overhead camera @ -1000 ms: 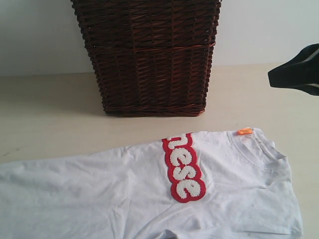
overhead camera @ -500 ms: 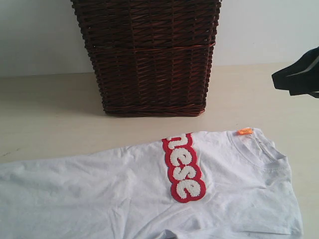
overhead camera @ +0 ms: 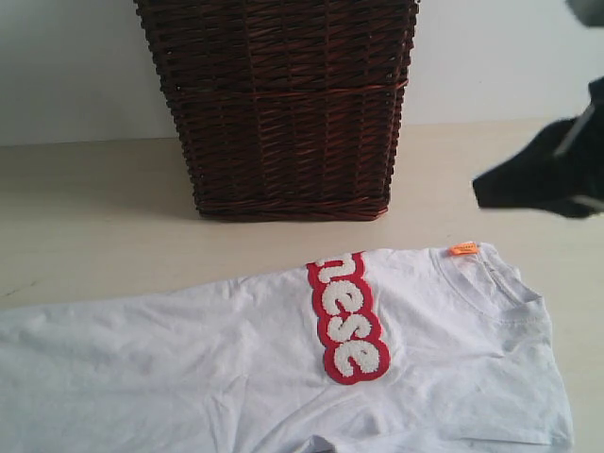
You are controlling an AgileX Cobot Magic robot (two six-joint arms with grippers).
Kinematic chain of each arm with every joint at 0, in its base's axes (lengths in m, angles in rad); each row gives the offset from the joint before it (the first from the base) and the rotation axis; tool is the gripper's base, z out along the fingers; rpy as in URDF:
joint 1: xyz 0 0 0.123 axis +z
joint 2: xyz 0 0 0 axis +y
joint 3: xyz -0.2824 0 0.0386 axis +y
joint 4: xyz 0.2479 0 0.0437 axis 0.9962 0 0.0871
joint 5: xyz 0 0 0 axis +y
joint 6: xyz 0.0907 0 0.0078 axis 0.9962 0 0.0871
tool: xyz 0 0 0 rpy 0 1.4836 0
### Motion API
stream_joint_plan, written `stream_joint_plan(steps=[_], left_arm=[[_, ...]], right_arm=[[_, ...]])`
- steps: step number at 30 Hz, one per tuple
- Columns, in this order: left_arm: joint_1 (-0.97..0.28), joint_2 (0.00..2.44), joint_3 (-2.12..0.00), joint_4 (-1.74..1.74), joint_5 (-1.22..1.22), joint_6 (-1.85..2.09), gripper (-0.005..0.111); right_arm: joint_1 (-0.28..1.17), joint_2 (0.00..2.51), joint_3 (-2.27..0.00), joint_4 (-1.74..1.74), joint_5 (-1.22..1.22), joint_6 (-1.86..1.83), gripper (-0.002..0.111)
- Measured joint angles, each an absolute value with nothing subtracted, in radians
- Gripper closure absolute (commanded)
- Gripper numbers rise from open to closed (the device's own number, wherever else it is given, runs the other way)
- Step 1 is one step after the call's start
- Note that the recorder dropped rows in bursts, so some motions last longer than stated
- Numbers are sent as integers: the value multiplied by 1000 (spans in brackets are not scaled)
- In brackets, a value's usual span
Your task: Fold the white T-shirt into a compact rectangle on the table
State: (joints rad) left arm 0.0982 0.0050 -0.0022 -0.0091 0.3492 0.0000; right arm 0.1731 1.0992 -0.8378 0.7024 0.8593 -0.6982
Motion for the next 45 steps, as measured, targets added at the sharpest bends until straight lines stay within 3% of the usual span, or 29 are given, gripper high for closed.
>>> stream_joint_plan(steps=[5,9,17,19,23,25,32,40,42,45], left_arm=[[98,5,-2,-9,349,0,107],[98,5,-2,-9,351,0,107],[98,5,-2,-9,351,0,107],[98,5,-2,-9,351,0,107],[98,5,-2,-9,351,0,107],[98,5,-2,-9,351,0,107],[98,5,-2,-9,351,0,107],[98,5,-2,-9,351,0,107],[98,5,-2,-9,351,0,107],[98,5,-2,-9,355,0,107]], right_arm=[[218,1153,-838,663,1100,-826,108],[373,1196,-838,579,1162,-863,108],[719,1300,-722,87,1040,-491,105],[773,1307,-694,129,975,-478,96],[829,1316,-665,240,920,-510,58],[843,1334,-644,289,904,-519,50],[952,1476,-573,413,754,-582,50],[988,1651,-576,264,554,-369,51],[990,1664,-581,248,558,-329,57],[991,1679,-592,215,564,-269,83]])
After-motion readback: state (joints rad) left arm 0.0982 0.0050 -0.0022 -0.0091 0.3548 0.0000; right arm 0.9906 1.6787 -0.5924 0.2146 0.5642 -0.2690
